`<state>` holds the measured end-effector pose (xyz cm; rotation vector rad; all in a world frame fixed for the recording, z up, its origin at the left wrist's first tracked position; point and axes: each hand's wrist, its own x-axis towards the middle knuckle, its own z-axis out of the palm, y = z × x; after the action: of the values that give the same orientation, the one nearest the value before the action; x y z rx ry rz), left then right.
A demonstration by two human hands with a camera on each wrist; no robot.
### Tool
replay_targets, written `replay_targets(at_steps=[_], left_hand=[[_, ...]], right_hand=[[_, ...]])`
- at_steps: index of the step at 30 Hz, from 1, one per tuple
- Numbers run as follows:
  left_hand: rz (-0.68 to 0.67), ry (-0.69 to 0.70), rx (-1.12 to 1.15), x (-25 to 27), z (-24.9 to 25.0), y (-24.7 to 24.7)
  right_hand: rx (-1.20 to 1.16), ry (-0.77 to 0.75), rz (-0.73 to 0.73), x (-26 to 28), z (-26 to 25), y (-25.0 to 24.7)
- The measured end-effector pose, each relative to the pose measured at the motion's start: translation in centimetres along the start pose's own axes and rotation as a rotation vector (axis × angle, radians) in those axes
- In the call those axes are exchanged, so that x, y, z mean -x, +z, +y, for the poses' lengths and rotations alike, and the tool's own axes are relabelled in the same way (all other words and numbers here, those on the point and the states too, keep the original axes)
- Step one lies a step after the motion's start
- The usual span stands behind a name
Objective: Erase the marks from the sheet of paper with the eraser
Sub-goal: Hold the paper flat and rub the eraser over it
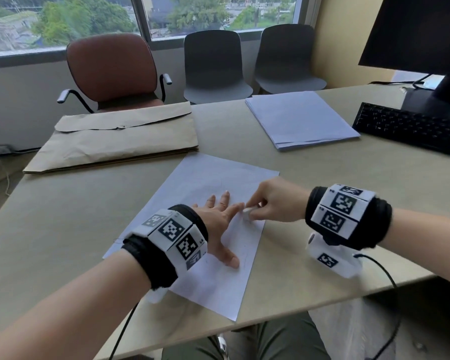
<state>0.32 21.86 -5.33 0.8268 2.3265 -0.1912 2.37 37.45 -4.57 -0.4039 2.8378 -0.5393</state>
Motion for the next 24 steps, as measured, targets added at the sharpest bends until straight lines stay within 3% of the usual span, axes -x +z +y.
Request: replay_targets(at_steps=[2,6,12,17,24], left_hand=[[0.011,0.004,0.018,0.0,-0.1,0.2],[0.016,0.001,0.013,0.0,-0.2,0.2],[0.007,0.004,0.019,0.1,-0.1,0.1],[0.003,-0.005,0.005,-0.1,-0.1,0.1],[0.017,-0.012,0.025,-0.1,-0.2,0.0]], right_hand=[[-0.043,-0.033,-0.006,0.8,-0.2,0.5],[-0.088,-0.095,-0.202,2.7,-1.1,1.3],[-0.039,-0.021,0.005,0.5,0.5,0.3],[-0.053,-0.091,-0.221,2.8,-0.8,0.9],[-0.033,-0.006,-0.011,1.3,0.5,1.1]])
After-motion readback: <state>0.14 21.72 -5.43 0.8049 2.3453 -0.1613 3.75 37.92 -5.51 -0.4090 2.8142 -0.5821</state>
